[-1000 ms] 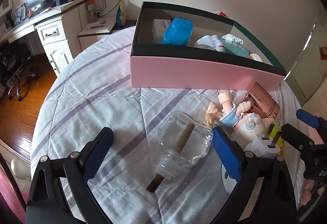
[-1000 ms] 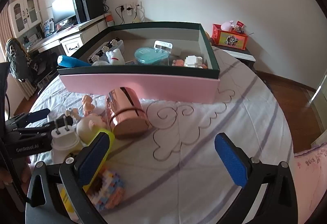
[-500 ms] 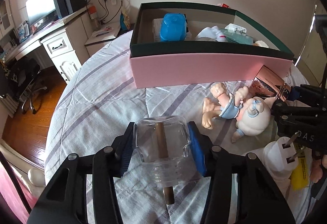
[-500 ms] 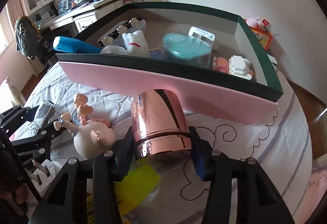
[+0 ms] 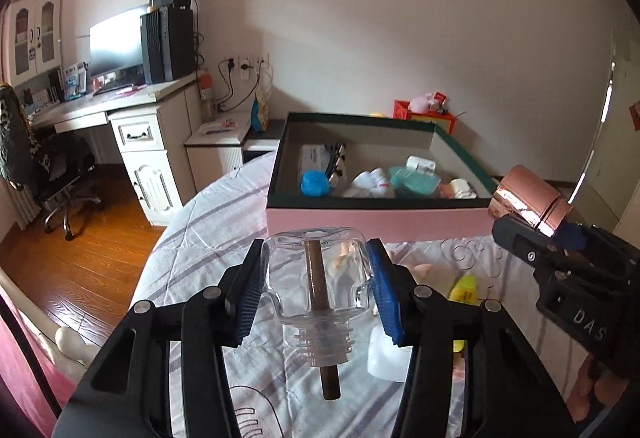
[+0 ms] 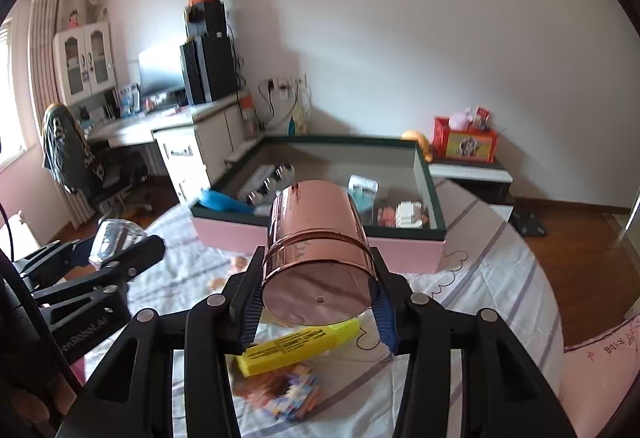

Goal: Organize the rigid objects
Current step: 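Carry the glass bottle and rose-gold cup into the pink box and open both tools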

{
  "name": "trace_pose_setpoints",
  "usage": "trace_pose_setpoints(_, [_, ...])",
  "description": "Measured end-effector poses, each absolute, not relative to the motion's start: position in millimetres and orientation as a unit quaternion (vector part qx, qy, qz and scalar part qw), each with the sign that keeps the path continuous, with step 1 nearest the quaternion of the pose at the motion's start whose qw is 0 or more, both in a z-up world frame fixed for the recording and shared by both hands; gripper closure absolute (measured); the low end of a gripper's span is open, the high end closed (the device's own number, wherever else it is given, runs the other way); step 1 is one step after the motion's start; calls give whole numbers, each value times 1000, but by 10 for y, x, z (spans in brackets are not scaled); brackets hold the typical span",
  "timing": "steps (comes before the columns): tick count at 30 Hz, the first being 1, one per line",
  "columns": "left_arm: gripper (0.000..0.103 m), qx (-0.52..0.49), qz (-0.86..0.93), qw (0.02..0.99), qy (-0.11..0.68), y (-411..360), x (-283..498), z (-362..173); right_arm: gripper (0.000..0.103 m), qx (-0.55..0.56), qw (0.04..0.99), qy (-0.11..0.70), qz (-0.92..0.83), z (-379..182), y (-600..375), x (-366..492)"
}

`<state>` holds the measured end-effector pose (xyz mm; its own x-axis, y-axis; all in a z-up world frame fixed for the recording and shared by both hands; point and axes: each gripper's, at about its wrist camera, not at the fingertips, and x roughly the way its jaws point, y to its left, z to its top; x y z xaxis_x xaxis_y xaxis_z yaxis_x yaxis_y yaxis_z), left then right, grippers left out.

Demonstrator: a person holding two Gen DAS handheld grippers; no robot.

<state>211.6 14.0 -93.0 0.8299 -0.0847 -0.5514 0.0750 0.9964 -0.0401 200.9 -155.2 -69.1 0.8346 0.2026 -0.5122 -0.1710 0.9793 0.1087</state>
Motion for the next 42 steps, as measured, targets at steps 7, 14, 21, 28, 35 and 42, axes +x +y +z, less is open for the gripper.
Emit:
trace_pose_setpoints(7, [53,2,-34,974,223,-36,1574,-482,55,25,975,203,90,-322,-1445,1479])
trace_pose_setpoints(14, [52,19,-21,984,176,-110,1138,-180,55,23,984,155,85,-29,-1443,1102])
trace_pose_setpoints(21, [53,25,-18,988,150,-135,970,-12,55,22,987,136,79,111,-1438,928])
trace_pose_setpoints(28, [53,33,-18,989,141,-175,1009,28,55,18,988,133,75,120,-1469,953])
trace_pose_setpoints(35, [53,51,-26,988,143,-256,1388,6,55,6,987,144,66,106,-1533,1401])
trace_pose_setpoints(42, [52,64,-53,978,193,-374,2402,-139,55,3,978,200,65,-53,-1641,2367])
